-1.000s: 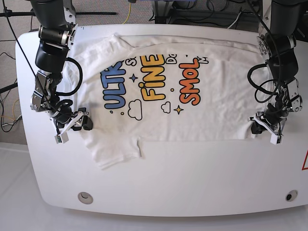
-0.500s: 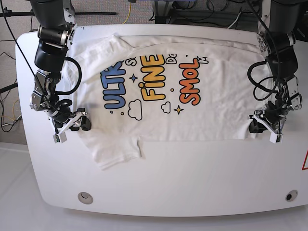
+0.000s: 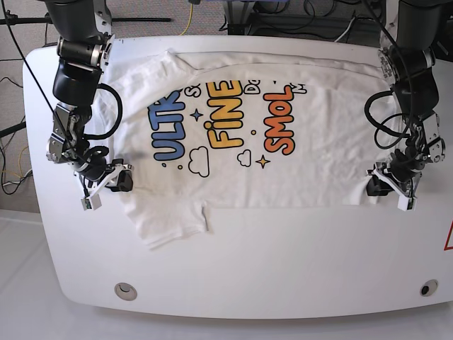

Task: Fold the T-shirt properly
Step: 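Close both grippers to pinch the shirt's side edges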

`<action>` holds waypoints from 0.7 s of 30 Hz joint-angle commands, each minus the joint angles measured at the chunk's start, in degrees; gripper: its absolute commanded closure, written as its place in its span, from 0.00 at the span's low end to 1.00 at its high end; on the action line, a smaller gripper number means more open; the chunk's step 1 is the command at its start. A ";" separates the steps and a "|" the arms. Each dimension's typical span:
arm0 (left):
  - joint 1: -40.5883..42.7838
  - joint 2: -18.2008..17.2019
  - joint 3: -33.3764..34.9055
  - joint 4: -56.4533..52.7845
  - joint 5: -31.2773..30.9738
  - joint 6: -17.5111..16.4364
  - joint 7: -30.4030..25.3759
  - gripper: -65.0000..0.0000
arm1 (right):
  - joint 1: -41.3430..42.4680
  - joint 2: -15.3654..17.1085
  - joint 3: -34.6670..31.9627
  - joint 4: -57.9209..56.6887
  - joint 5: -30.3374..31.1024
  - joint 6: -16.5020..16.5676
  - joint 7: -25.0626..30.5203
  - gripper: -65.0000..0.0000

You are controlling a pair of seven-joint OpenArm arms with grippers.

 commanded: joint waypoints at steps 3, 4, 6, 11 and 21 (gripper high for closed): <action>-1.09 -1.02 0.03 0.26 1.00 0.51 0.16 0.77 | 1.21 0.60 0.02 0.72 0.01 0.08 -0.67 0.89; -1.12 -0.99 0.02 0.24 1.06 0.53 0.10 0.78 | 1.19 0.62 0.00 0.69 -0.10 0.08 -0.70 0.90; -0.89 -0.94 0.04 0.56 1.02 0.53 0.39 0.82 | 1.06 0.65 -0.07 0.66 -0.87 0.08 -0.92 0.94; -0.61 -0.94 0.05 0.88 1.03 0.43 0.76 0.96 | 0.99 0.76 -0.27 0.72 -1.73 0.08 -1.13 0.97; -0.66 -1.24 -0.33 1.92 1.49 -0.10 0.29 0.99 | 1.11 0.73 -0.37 0.62 -2.08 0.08 -2.48 0.98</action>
